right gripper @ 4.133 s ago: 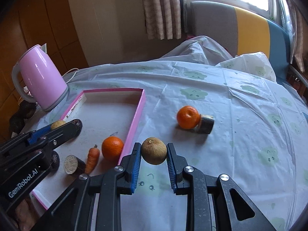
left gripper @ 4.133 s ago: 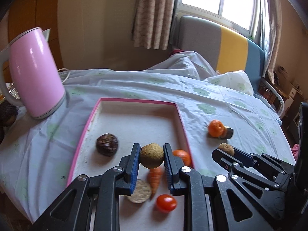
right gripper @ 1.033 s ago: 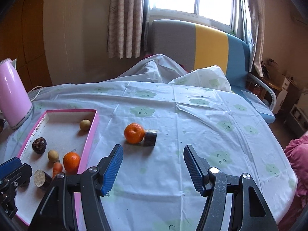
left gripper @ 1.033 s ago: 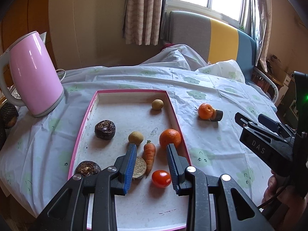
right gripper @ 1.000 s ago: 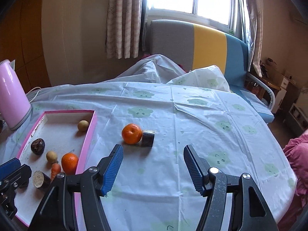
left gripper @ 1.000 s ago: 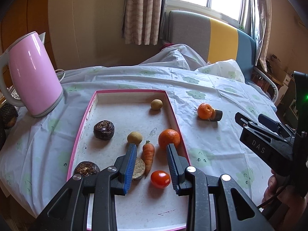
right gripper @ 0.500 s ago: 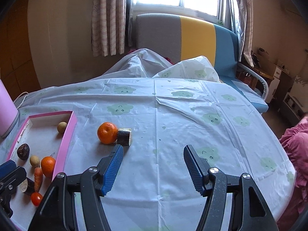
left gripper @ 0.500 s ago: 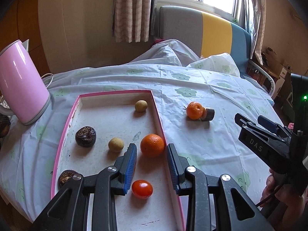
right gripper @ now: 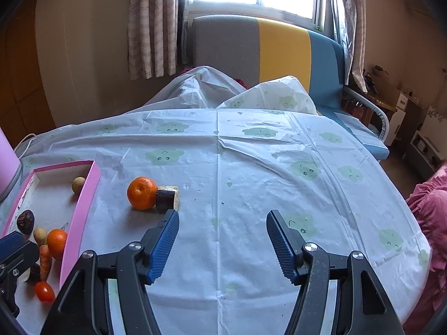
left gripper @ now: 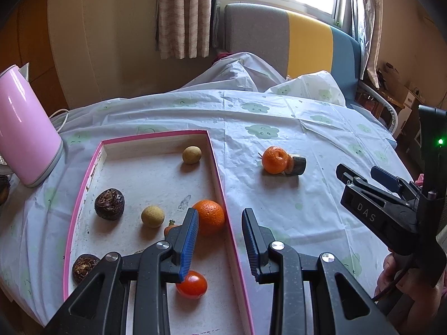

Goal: Organize fruits
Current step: 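Move both grippers toward the mandarin and the eggplant chunk, then grasp the dark eggplant chunk with the right gripper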

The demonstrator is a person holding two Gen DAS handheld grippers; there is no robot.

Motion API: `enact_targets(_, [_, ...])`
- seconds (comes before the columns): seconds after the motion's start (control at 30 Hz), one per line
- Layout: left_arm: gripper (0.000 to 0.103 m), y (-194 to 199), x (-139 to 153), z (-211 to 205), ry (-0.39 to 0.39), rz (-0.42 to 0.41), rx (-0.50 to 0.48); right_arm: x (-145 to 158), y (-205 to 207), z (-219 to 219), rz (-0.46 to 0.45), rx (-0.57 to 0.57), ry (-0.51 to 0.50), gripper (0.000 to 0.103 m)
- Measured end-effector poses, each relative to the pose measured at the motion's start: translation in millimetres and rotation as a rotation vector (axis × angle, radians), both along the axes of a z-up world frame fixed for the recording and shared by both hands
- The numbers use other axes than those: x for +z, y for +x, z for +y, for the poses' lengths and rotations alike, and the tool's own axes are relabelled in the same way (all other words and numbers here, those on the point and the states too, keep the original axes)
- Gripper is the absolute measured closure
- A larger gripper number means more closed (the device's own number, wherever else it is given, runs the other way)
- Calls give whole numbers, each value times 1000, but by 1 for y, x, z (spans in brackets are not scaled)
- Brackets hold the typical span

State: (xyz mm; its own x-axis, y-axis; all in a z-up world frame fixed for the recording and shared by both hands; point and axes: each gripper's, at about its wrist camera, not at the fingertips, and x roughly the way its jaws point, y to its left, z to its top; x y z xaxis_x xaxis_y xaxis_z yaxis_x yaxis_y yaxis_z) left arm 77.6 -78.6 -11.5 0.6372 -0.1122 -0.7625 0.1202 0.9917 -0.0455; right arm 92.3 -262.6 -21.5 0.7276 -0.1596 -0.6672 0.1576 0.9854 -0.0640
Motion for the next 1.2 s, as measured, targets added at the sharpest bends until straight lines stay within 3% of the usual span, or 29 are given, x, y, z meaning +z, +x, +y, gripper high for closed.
enact_targets(0.6, [71,24,-13,-12,0,44,-4,-15,22,-4,36,35,17,37])
enact_targets(0.77, [71,36,-18,-14,-10,64,8,-24,35,-5,49,135,156,38])
enact_targets(0.83, [71,40,-19,-15,-15,63,10,-29,42,-7,65,157,199,47])
enact_targets(1.2, [71,63,-23,-21,-42,80,15,-37,77,4,104,238,227,51])
